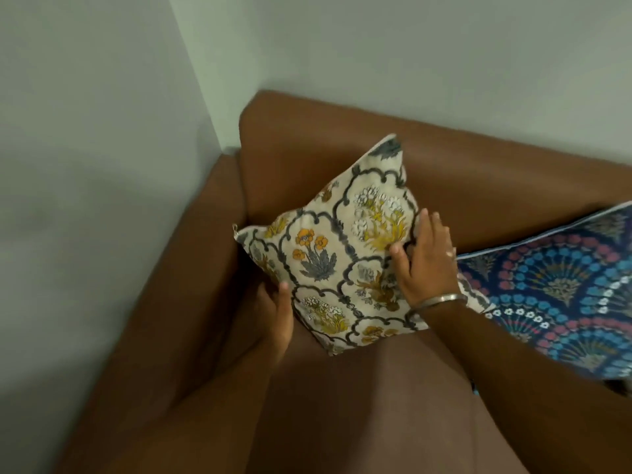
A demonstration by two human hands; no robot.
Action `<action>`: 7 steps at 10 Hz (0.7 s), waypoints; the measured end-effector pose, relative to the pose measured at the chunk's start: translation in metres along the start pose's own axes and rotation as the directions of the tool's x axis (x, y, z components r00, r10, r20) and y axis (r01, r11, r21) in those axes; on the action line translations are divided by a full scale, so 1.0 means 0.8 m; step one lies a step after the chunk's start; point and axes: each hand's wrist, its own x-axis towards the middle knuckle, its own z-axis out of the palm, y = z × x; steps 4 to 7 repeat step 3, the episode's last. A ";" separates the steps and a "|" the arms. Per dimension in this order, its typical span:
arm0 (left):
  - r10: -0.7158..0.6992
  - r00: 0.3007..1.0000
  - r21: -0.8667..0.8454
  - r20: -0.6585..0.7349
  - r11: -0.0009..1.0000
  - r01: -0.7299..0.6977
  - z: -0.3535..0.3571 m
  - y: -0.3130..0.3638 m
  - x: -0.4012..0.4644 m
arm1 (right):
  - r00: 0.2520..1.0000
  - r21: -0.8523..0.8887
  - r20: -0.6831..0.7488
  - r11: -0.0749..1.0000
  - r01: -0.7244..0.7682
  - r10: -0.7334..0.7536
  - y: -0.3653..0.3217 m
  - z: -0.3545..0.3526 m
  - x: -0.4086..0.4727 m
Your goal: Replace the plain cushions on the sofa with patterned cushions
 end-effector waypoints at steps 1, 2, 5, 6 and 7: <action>0.227 0.974 0.394 -0.012 0.896 -0.205 -0.064 0.071 -0.024 | 0.997 -0.154 0.029 0.986 0.071 -0.068 -0.027 -0.067 -0.026; 0.492 0.856 0.685 0.157 0.570 -0.453 -0.106 0.195 -0.038 | 0.987 -0.311 -0.022 0.939 0.144 -0.158 -0.061 -0.165 -0.020; 0.692 0.670 0.719 0.267 0.320 -0.617 -0.144 0.361 -0.080 | 0.943 -0.399 -0.207 0.903 0.160 -0.259 -0.113 -0.303 0.001; 0.692 0.670 0.719 0.267 0.320 -0.617 -0.144 0.361 -0.080 | 0.943 -0.399 -0.207 0.903 0.160 -0.259 -0.113 -0.303 0.001; 0.692 0.670 0.719 0.267 0.320 -0.617 -0.144 0.361 -0.080 | 0.943 -0.399 -0.207 0.903 0.160 -0.259 -0.113 -0.303 0.001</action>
